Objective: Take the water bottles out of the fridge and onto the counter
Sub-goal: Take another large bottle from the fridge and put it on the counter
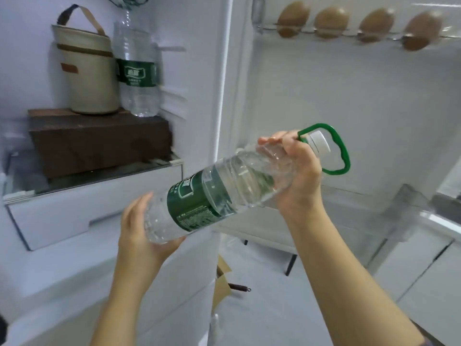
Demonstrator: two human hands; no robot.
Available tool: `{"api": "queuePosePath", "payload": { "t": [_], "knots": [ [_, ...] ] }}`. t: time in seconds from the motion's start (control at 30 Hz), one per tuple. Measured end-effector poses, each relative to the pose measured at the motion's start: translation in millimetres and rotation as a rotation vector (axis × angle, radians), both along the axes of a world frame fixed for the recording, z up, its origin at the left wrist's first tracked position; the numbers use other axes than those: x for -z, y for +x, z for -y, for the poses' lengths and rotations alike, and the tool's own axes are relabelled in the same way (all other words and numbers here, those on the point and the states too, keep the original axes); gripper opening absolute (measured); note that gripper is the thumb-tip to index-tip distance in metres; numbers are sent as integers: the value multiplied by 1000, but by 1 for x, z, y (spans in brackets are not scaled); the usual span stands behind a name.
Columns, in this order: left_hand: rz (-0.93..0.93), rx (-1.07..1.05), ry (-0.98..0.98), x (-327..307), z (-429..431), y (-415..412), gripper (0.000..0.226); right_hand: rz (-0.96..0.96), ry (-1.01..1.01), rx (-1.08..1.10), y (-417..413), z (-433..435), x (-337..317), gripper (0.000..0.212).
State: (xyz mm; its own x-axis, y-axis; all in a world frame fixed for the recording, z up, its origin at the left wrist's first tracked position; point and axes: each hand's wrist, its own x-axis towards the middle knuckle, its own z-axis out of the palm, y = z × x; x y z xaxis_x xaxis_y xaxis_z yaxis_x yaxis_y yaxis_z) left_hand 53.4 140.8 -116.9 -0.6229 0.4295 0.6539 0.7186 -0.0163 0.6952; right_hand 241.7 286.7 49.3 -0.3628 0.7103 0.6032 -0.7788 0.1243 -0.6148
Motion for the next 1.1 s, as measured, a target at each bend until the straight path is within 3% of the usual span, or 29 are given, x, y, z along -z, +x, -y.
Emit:
{"api": "queuePosePath", "payload": {
  "t": [0.23,0.43,0.6,0.87,1.1],
  "knots": [
    [56,232,-104,19,-24,127,106,27,-64,192,147,6,24,22],
    [114,457,-162,20,-68,220,102,58,-97,466,256,0,34,6],
    [107,669,-219,22,-116,298,98,42,-122,690,345,-12,40,19],
    [143,1011,-249,37,-207,420,96,99,-216,980,466,-44,52,18],
    [132,1225,-313,46,-305,515,94,139,-343,1184,553,-106,50,1]
  ]
}}
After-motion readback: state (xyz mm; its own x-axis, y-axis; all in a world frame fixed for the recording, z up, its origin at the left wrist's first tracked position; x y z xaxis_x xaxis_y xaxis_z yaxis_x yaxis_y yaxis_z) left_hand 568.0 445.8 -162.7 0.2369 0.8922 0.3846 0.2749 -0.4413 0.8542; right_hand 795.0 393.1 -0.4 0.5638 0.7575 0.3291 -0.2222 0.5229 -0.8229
